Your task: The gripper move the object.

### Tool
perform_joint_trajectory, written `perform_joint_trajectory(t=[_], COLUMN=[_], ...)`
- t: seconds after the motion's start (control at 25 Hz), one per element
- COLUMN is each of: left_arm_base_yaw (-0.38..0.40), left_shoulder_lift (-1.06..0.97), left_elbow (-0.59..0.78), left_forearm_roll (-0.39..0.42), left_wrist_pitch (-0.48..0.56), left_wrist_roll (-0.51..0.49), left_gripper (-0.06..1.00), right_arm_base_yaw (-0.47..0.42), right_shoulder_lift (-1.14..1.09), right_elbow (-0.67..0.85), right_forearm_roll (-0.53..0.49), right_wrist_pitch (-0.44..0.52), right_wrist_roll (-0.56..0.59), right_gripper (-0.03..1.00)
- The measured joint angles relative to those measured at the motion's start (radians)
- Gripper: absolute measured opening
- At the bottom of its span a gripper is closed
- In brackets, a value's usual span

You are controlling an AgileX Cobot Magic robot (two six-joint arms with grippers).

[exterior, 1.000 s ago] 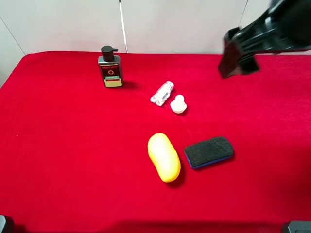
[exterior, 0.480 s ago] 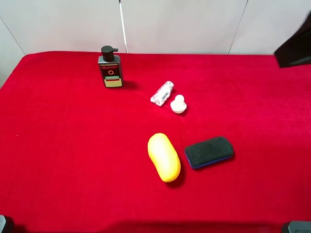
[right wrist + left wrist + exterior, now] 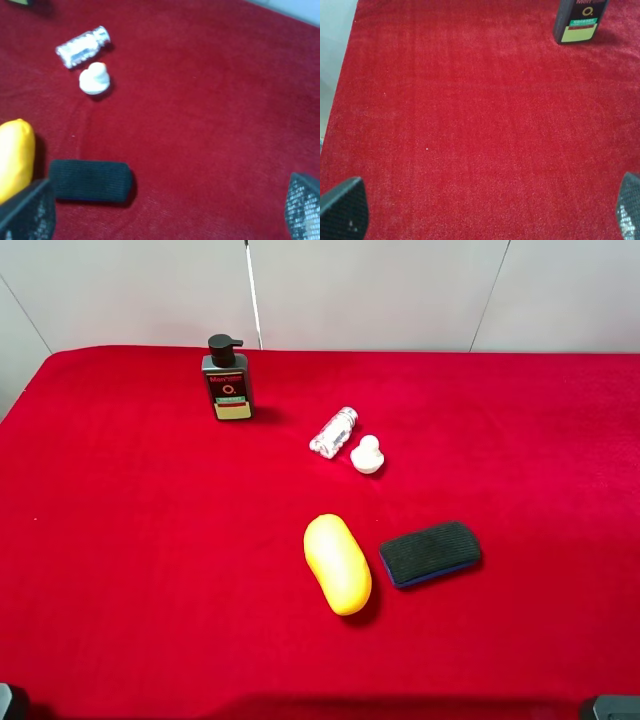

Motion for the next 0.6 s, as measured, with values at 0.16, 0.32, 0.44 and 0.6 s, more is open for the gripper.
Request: perform_joint_trajectory(t=[0.16, 0.32, 0.44, 0.6], left_arm_base_yaw=[0.0, 0.0, 0.0, 0.0], left_shoulder_lift=[0.0, 0.0, 0.0, 0.0], left_elbow=[0.0, 0.0, 0.0, 0.0], left_forearm_roll=[0.0, 0.0, 0.0, 0.0], left_wrist_pitch=[0.0, 0.0, 0.0, 0.0], left_wrist_roll=[0.0, 0.0, 0.0, 0.0], left_gripper=[0.99, 0.99, 0.99, 0.99], right_arm_base_yaw=[-0.163, -0.274, -0.332, -0.389], right_shoulder_lift=[-0.059, -0.166, -0.28, -0.436], right_elbow=[0.0, 0.058, 0.158, 0.301], right_forearm_roll=[0.089, 0.131, 0.146, 0.157], right_wrist_pitch=[0.001, -0.012, -0.069, -0.141], right_wrist_roll=[-0.132, -0.177, -0.18, -0.18], right_gripper=[0.69, 0.69, 0.69, 0.69])
